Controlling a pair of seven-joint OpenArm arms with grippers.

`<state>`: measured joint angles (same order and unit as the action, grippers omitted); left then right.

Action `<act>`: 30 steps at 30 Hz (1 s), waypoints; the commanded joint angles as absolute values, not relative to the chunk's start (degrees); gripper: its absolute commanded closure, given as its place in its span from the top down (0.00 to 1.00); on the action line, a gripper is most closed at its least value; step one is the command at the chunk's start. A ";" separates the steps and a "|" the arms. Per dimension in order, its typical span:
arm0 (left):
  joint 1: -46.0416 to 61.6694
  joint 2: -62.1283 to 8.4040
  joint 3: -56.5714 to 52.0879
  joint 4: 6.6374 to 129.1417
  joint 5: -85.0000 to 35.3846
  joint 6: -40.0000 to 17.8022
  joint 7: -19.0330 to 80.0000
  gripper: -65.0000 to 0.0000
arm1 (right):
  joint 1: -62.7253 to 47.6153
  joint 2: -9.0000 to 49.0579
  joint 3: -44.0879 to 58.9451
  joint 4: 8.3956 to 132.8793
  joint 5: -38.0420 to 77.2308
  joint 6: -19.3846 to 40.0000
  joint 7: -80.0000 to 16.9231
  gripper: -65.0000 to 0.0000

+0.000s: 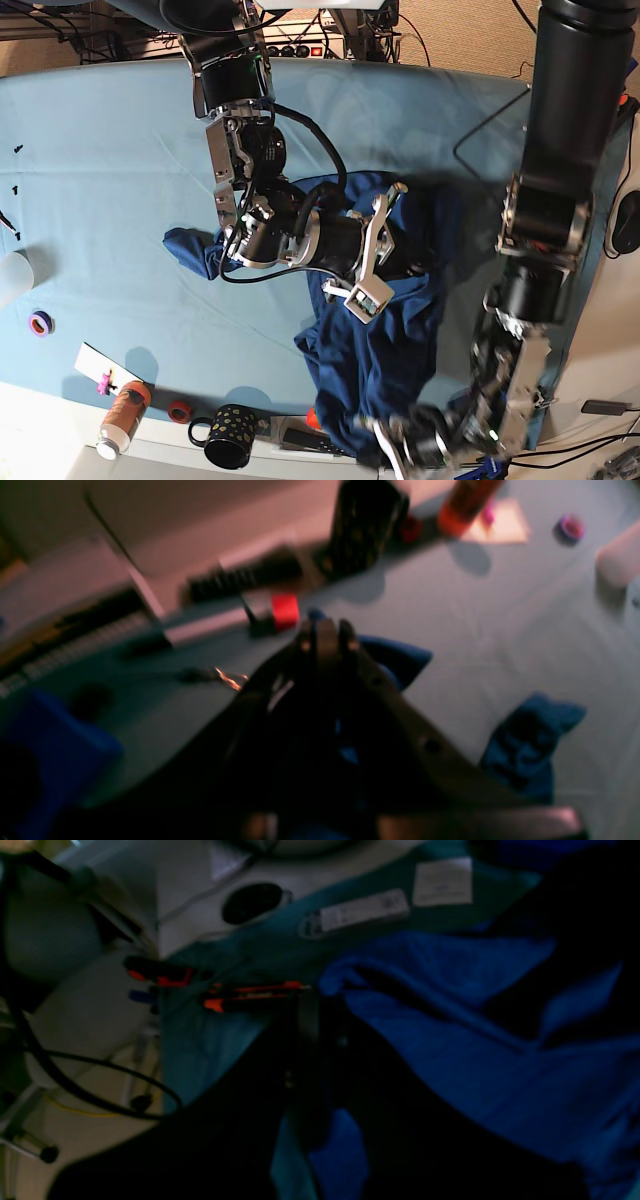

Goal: Layout the t-shirt on the table in an organized manner, then fold the t-shirt properly

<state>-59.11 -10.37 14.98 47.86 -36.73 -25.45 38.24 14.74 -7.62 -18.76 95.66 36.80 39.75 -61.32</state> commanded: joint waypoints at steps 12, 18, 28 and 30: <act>-71.77 -16.88 8.75 48.82 -41.47 -25.54 39.46 0.00 | 23.92 -8.14 -18.79 96.64 37.54 40.00 -57.74 0.00; -75.00 -22.22 8.75 48.82 -42.89 -25.54 39.42 0.00 | 27.70 -8.14 -18.81 96.64 37.45 40.00 -56.88 0.00; -75.00 -22.55 8.78 48.82 -47.20 -26.26 42.57 0.00 | 31.27 -8.14 -18.79 96.64 35.20 40.00 -56.64 0.00; -75.00 -20.71 8.78 48.82 -47.18 -27.09 43.24 0.00 | 31.09 -8.14 -18.74 96.64 34.41 39.70 -56.71 0.00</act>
